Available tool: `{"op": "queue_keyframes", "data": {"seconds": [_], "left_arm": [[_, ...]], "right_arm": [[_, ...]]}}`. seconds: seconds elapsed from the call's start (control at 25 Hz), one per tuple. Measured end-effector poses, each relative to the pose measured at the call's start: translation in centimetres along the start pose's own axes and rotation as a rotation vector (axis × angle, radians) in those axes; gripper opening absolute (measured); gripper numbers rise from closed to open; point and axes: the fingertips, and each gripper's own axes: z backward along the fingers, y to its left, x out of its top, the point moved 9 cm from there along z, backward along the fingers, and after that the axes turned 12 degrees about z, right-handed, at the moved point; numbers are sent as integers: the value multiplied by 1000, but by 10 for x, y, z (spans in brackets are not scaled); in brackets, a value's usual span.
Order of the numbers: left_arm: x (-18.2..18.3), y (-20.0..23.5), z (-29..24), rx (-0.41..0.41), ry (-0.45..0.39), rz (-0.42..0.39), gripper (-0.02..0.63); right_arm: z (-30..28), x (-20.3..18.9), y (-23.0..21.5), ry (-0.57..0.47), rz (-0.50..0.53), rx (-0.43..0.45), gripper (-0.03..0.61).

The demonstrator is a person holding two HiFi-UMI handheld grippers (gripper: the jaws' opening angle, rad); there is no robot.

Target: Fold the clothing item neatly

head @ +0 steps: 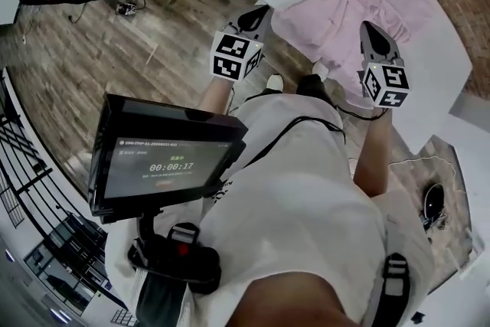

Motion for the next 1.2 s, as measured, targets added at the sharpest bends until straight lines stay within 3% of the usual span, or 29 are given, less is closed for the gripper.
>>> {"op": "queue_keyframes", "data": {"seconds": [0.16,0.32,0.48,0.88,1.2], "left_arm": [[-3,10,6,57,-24,43,2],[6,18,11,116,-58,98,2],[11,37,-15,170,-66,154,2],[52,61,-79,314,-105,134,2],[99,88,-116,387,-121,185,2]], "right_arm": [[-20,12,4,-21,29,64,5],[-38,47,-5,-59,79,128,5],[-89,73,-30,-100,115,204,5],[-205,117,-68,-181,201,393,5],[-257,160,-81,-188,234,440,5]]}}
